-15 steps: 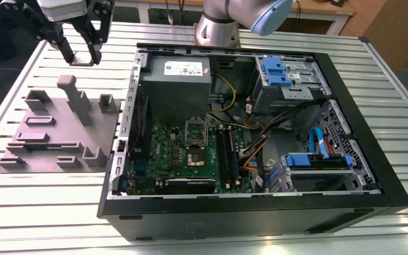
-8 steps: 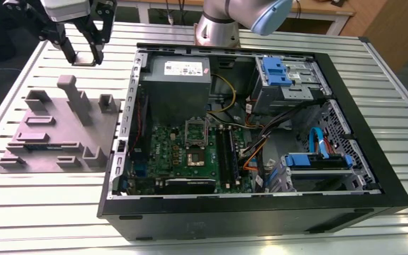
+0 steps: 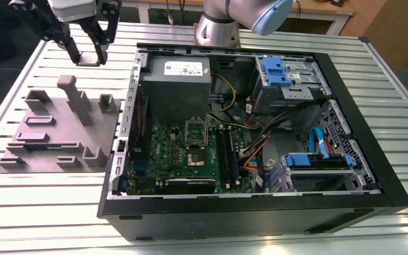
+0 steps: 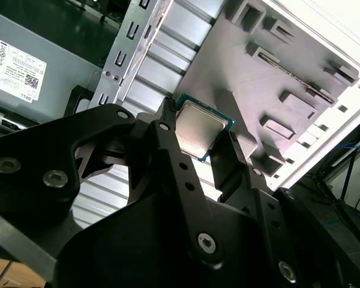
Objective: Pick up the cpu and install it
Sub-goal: 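Pick up the cpu and move it towards the insertion slot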
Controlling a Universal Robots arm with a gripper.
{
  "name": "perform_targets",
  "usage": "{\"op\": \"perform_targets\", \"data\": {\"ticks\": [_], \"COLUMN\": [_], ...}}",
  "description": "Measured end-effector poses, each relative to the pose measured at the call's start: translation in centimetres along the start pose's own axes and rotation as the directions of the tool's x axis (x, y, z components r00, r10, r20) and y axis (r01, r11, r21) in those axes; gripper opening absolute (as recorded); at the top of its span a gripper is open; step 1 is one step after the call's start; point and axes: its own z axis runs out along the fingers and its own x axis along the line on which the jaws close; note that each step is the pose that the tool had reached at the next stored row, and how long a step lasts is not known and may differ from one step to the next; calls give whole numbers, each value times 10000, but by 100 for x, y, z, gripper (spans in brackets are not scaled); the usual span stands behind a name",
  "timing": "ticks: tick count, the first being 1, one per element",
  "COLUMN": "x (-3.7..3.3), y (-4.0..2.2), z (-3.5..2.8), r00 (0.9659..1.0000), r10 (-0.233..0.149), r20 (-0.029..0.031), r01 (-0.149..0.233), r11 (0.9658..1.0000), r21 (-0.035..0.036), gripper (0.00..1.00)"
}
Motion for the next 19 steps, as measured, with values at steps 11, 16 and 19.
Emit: {"op": "perform_targets", "data": {"ticks": [11,16,19], "x": [-105,-120,-122], "y": [-1,-50,-109], "z": [2,6,6], "r00": [10000,10000,10000], "r10": [0,3,14], "r20": [0,0,0], "r01": [0,-3,-14], "r11": [10000,10000,10000], "r21": [0,0,1], "gripper": [47,47,47]}}
